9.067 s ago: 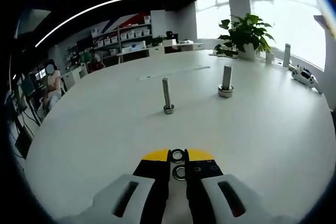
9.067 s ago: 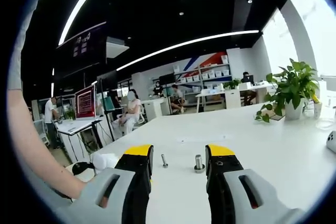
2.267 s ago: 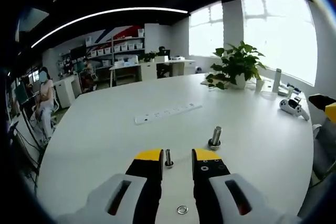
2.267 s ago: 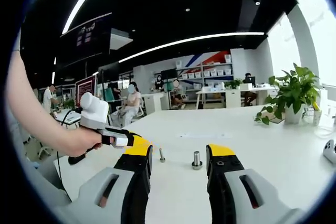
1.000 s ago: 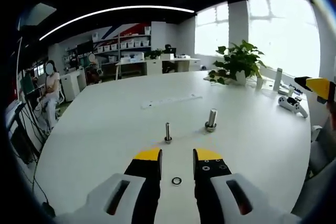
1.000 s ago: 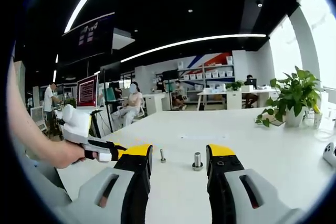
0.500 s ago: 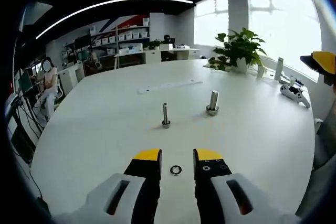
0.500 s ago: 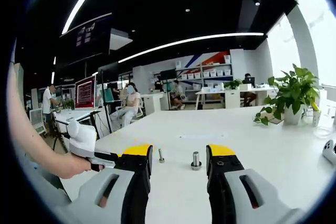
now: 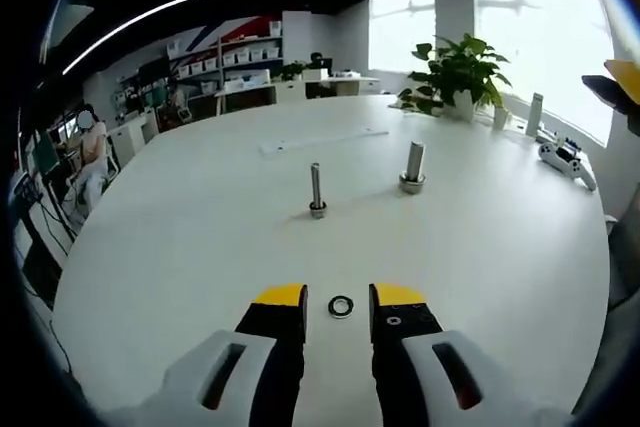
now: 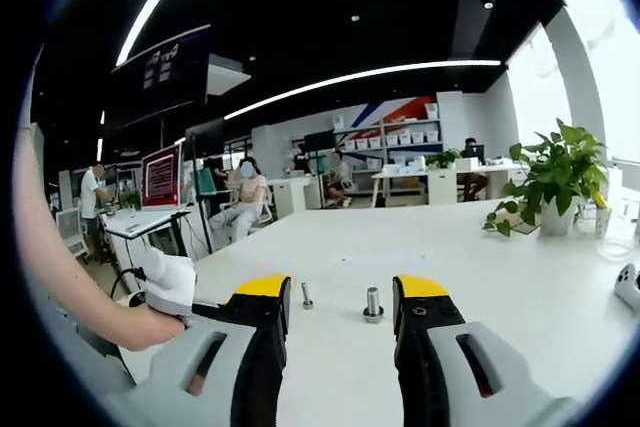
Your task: Place the washer onto the threaded stud by aligning its center hole with the stud, sliding it down to the base, and recovering from edge contact or off-axis alignment until the washer reaches the visible bottom stop.
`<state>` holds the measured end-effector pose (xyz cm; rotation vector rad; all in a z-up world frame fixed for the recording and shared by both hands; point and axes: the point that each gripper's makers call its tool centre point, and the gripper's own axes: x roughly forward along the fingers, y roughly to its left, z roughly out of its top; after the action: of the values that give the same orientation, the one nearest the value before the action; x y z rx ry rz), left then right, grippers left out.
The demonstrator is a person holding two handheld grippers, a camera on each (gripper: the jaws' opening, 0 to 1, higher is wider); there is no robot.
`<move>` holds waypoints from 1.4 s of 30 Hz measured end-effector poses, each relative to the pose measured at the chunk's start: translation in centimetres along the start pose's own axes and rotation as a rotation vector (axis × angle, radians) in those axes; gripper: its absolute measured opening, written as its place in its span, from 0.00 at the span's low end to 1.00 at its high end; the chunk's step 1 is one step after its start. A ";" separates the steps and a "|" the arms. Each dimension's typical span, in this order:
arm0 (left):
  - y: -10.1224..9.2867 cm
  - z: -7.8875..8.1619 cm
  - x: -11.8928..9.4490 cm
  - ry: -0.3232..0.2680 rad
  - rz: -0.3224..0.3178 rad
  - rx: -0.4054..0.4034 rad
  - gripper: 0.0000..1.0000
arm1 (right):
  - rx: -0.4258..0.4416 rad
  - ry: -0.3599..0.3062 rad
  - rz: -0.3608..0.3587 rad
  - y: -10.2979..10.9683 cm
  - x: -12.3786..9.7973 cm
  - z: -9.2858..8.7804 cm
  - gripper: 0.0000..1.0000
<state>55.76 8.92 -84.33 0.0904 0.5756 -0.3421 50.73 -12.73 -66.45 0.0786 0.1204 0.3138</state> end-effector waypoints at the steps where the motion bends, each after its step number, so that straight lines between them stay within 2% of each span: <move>1: 0.1 -0.2 0.1 0.007 0.003 0.011 0.22 | 0.000 0.000 -0.001 0.0 0.0 0.0 0.43; 7: 0.0 -1.4 1.1 0.050 -0.003 0.013 0.21 | 0.009 -0.002 -0.011 -0.4 -0.1 0.1 0.43; 14: 0.0 -1.9 1.7 0.063 -0.003 0.013 0.20 | 0.011 0.003 -0.010 -0.3 0.0 -0.1 0.43; 31: -0.1 -1.7 1.1 0.001 0.009 0.030 0.17 | 0.015 0.004 -0.013 -0.4 0.0 -0.1 0.43; 35: -0.4 -1.7 1.1 -0.009 0.005 0.037 0.12 | 0.017 0.000 -0.013 -0.4 0.0 0.0 0.43; 42: -0.4 -1.8 1.1 -0.026 0.013 0.042 0.10 | 0.019 -0.003 -0.011 -0.4 -0.1 0.1 0.43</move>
<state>55.56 8.51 -86.41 0.1300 0.5424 -0.3420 50.81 -13.11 -66.38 0.0977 0.1203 0.3020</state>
